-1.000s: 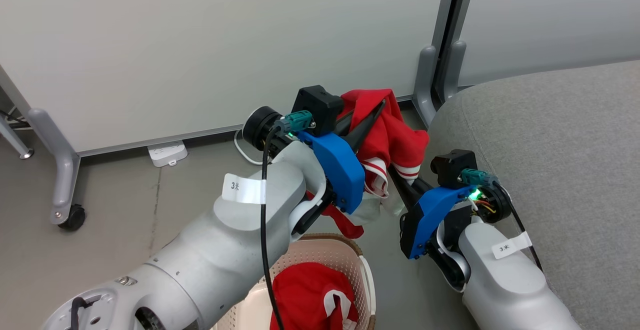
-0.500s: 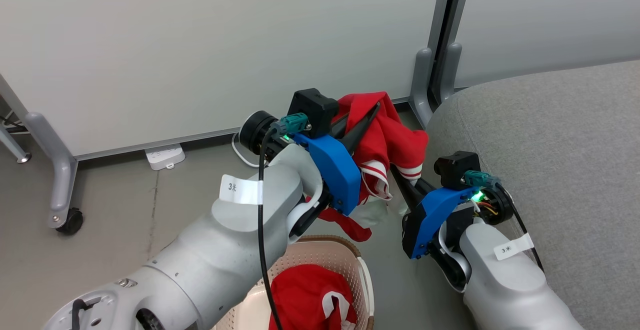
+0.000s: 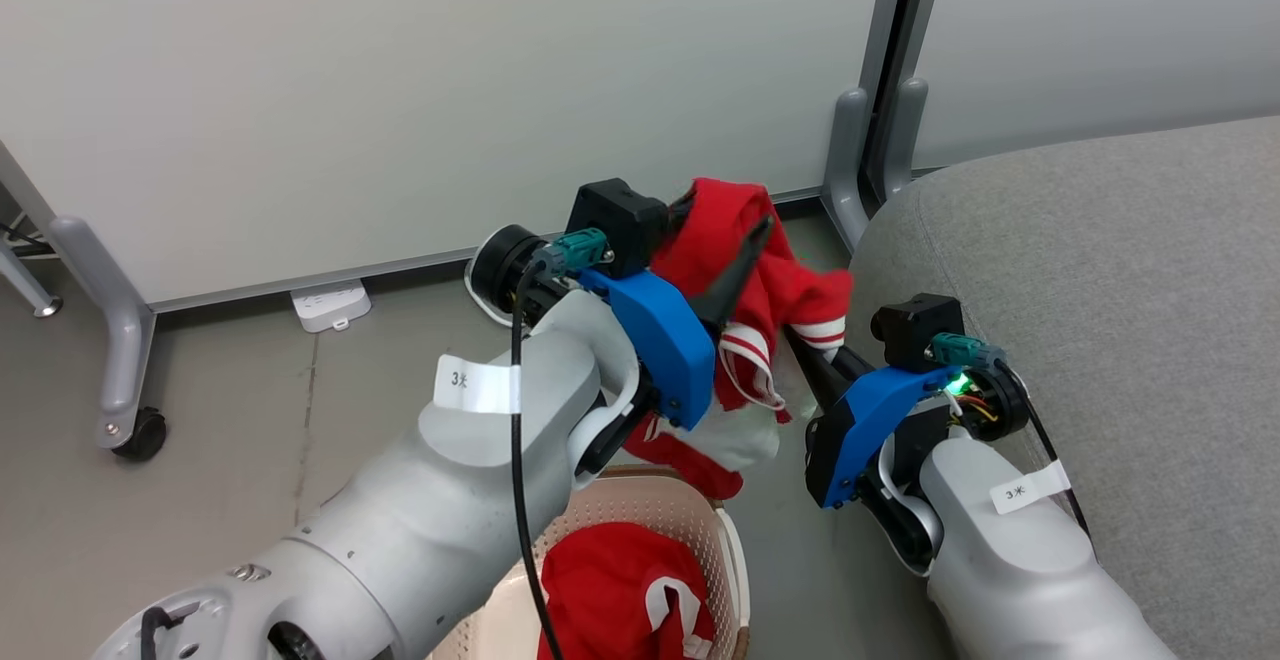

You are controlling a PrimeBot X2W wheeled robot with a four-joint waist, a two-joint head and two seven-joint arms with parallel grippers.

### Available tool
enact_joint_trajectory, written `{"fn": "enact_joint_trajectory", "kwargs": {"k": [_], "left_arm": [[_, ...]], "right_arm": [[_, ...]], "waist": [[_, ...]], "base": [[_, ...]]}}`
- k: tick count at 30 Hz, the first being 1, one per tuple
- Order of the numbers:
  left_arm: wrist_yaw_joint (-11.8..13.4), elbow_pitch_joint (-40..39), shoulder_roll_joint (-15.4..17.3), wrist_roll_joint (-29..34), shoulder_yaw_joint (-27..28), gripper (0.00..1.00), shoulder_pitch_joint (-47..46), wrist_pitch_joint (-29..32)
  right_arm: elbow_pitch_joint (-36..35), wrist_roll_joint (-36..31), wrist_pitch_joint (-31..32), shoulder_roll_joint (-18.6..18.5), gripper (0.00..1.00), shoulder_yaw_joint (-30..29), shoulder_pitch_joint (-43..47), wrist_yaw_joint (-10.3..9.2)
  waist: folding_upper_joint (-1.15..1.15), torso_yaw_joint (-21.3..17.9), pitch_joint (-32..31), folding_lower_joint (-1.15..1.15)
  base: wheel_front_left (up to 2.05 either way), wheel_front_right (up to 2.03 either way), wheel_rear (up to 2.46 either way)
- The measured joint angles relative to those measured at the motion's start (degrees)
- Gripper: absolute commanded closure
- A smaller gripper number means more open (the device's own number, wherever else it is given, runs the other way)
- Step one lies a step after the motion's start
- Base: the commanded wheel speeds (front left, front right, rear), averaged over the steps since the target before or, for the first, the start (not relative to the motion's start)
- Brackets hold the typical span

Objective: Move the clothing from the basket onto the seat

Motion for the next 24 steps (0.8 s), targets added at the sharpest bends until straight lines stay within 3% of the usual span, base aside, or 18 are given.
{"fn": "enact_joint_trajectory", "kwargs": {"k": [5, 15, 24], "left_arm": [[0.6, -3.7, 0.9, 6.3, 7.2, 0.00, 3.5, -0.1], [0.5, -15.4, 6.5, 21.7, 25.3, 0.00, 22.0, -0.1], [-1.2, -23.6, 6.7, 33.4, 38.8, 0.00, 36.3, -0.1]], "right_arm": [[0.3, -0.5, -0.9, 0.0, 1.00, -0.9, -0.6, 0.01], [-0.2, -2.5, -2.0, 0.0, 1.00, -3.1, -1.3, 0.00], [-2.0, -4.0, -1.9, 0.0, 1.00, -5.4, -1.1, 0.00]], "waist": [[0.00, 0.2, 0.9, 0.00], [0.00, 0.6, 2.6, 0.00], [0.00, 1.1, 2.4, 0.00]], "base": [[0.00, 0.00, 0.00], [0.00, 0.00, 0.00], [0.00, 0.00, 0.00]]}}
